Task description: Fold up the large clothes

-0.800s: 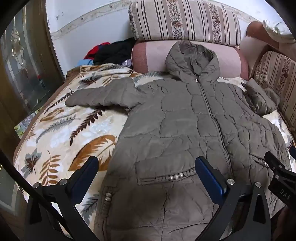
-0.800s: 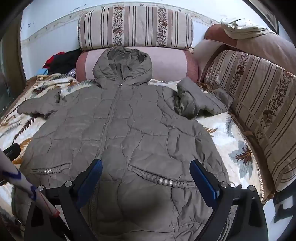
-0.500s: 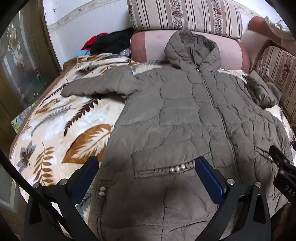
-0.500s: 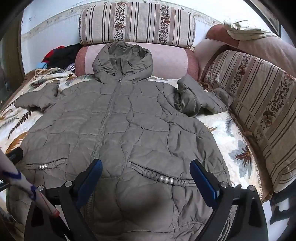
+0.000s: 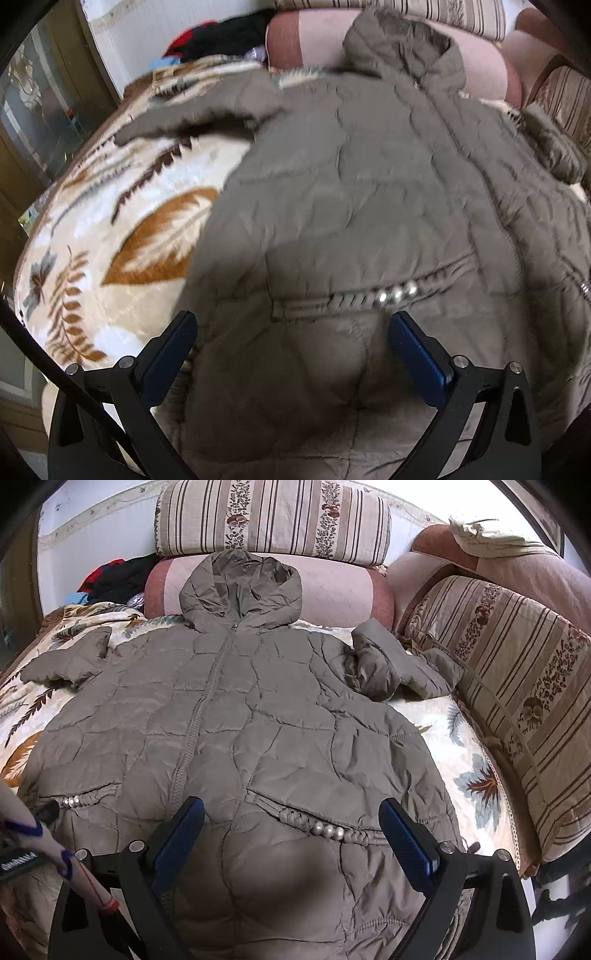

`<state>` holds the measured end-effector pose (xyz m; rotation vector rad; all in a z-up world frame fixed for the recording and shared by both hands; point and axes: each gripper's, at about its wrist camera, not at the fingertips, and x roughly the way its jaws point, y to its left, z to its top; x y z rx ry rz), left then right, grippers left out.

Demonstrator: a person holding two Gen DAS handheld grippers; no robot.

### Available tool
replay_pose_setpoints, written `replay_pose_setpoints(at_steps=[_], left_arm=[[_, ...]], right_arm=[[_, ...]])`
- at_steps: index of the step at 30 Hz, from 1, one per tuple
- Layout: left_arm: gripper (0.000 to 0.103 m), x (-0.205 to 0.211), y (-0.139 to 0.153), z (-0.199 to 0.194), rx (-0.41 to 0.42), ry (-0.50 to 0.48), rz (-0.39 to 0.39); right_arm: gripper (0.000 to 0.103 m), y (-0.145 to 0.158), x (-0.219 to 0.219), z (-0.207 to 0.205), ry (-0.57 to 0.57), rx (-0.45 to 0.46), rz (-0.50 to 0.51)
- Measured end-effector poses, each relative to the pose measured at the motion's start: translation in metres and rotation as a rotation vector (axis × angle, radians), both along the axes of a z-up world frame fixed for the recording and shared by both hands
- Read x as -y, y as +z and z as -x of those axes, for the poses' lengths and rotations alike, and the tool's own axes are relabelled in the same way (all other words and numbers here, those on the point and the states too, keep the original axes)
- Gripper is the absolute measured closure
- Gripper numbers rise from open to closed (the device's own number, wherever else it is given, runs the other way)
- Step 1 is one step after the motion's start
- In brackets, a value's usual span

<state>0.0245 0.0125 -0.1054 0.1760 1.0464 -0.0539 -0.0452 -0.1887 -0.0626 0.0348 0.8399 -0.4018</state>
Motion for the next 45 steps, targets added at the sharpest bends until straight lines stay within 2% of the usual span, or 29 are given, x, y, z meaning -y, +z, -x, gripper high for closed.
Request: replay_pose_setpoints(at_steps=[10, 17, 24, 35, 39, 45], left_arm=[[0.000, -0.003, -0.019, 0.007, 0.004, -0.009, 0.000], [0.000, -0.003, -0.015, -0.002, -0.014, 0.004, 0.025], [0.000, -0.006, -0.004, 0.005, -0.001, -0.001, 0.033], [0.000, -0.014, 0.077, 0.030, 0.236, -0.008, 0.076], [0.000, -0.015, 0.095, 0.039, 0.282, -0.019, 0.076], [0.000, -0.017, 0.111, 0.049, 0.317, -0.033, 0.083]], right_arm=[[0.005, -0.005, 0.001, -0.004, 0.001, -0.013, -0.005], [0.005, -0.005, 0.001, -0.004, 0.000, -0.015, -0.007], [0.005, -0.003, 0.002, -0.002, -0.007, -0.006, -0.010], [0.005, 0.001, 0.013, 0.004, -0.053, 0.005, -0.035], [0.005, 0.005, 0.014, 0.006, -0.067, 0.009, -0.028], [0.005, 0.019, 0.013, 0.017, -0.075, 0.069, -0.010]])
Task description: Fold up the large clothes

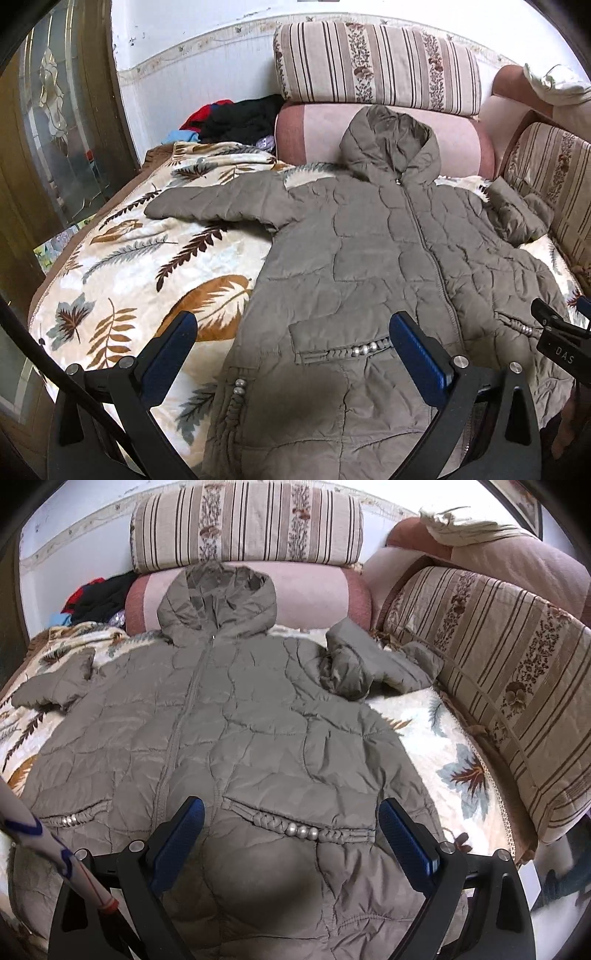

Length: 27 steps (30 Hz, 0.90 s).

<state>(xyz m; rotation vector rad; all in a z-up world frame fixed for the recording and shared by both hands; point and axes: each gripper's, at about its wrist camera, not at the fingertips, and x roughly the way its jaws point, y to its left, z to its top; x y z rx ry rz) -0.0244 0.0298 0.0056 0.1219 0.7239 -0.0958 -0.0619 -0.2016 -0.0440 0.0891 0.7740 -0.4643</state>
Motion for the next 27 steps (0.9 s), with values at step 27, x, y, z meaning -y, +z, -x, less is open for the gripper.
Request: replay_pose_setpoints(at_steps=[27], left_arm=[[0.000, -0.073, -0.029, -0.034, -0.100, 0.149, 0.010]], right_arm=[[0.003, -0.005, 0.066, 0.030, -0.141, -0.010, -0.175]])
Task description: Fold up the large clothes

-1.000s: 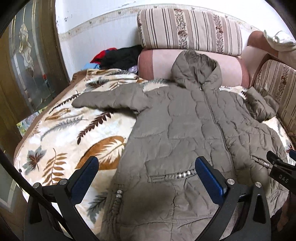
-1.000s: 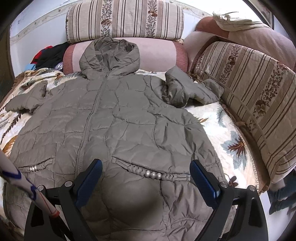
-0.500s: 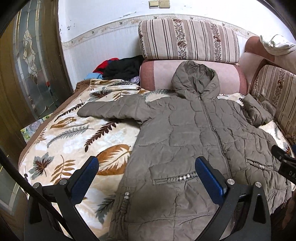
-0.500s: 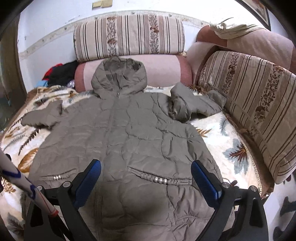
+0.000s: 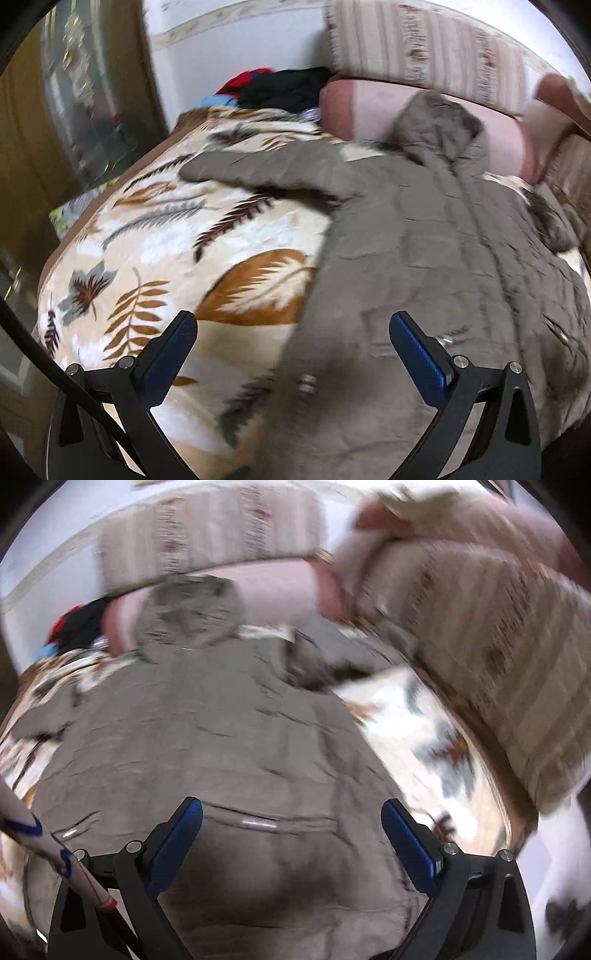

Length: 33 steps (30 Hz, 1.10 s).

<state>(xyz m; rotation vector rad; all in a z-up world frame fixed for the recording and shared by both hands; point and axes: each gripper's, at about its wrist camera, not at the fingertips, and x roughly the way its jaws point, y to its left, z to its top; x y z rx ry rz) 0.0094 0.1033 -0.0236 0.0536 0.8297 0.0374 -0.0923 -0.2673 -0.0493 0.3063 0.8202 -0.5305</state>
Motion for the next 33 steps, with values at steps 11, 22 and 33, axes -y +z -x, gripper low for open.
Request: replay_pose_setpoints(at_steps=[11, 22, 33], left_arm=[[0.000, -0.073, 0.007, -0.103, -0.010, 0.103, 0.067], [0.010, -0.152, -0.028, -0.274, -0.098, 0.219, 0.354], [0.067, -0.181, -0.096, -0.353, -0.214, 0.365, 0.603]], right_arm=[[0.003, -0.012, -0.014, -0.016, 0.066, -0.009, 0.013], [0.003, -0.021, -0.031, -0.043, 0.103, -0.027, 0.092], [0.003, -0.042, -0.032, -0.078, 0.099, -0.109, 0.147]])
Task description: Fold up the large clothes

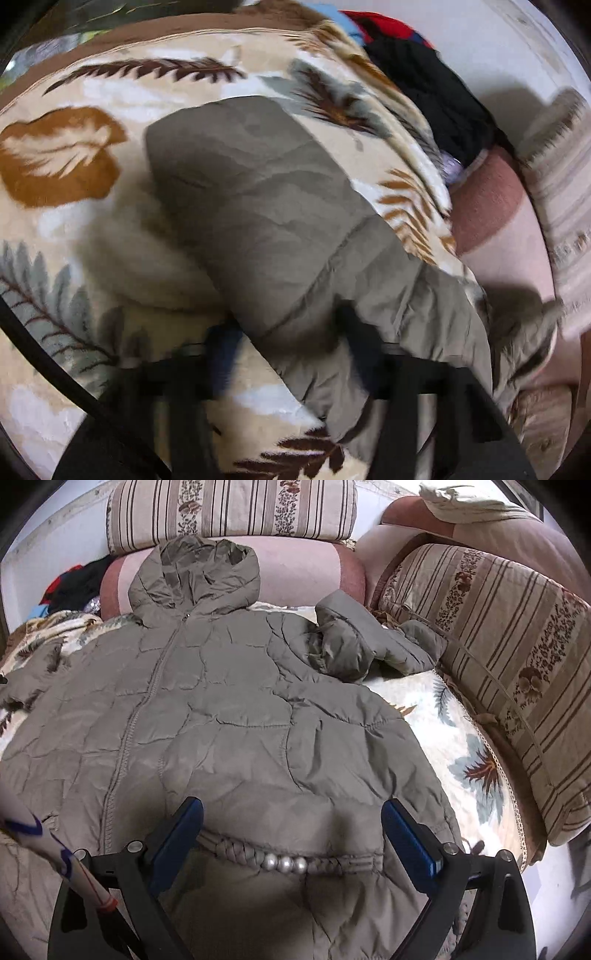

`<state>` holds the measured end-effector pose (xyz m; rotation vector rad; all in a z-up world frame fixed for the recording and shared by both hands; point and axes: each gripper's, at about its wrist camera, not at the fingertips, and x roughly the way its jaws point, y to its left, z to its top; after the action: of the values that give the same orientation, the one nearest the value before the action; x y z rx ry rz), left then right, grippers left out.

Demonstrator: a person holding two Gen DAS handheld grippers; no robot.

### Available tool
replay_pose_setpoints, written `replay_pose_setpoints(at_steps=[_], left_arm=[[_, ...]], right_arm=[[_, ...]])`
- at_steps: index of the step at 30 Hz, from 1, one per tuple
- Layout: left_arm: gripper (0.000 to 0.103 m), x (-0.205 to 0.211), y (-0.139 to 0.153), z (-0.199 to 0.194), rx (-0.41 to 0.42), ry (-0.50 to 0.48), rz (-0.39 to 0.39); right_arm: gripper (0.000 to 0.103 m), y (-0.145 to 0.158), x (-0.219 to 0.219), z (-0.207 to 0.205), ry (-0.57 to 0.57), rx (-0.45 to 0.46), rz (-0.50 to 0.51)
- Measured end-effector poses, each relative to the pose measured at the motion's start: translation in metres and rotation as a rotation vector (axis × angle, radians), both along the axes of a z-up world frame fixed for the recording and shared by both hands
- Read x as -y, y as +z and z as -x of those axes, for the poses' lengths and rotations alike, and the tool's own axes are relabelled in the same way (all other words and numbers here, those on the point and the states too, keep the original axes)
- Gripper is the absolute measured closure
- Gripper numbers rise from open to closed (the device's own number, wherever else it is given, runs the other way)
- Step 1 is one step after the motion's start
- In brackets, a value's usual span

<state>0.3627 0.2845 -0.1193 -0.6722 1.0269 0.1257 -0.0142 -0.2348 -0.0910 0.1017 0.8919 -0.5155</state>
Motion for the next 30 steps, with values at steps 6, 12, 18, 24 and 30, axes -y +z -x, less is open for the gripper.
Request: replay_pose_setpoints(at_steps=[6, 12, 18, 24, 30], left_arm=[[0.088, -0.024, 0.031, 0.016, 0.038, 0.062, -0.128], [0.077, -0.016, 0.038, 0.042, 0.028, 0.061, -0.248], [0.046, 0.007, 0.049, 0.100, 0.066, -0.019, -0.337], [0.023, 0.052, 0.048, 0.184, 0.114, -0.222, -0.297], [0.023, 0.110, 0.021, 0.255, 0.105, -0.474, -0.220]], right_arm=[[0.004, -0.005, 0.006, -0.003, -0.012, -0.009, 0.007], [0.004, -0.006, 0.015, 0.001, -0.024, 0.000, -0.025], [0.004, 0.016, 0.047, 0.027, -0.091, 0.055, 0.009], [0.004, 0.011, 0.131, 0.075, -0.264, 0.082, -0.098], [0.004, -0.019, 0.169, 0.101, -0.277, 0.112, -0.383]])
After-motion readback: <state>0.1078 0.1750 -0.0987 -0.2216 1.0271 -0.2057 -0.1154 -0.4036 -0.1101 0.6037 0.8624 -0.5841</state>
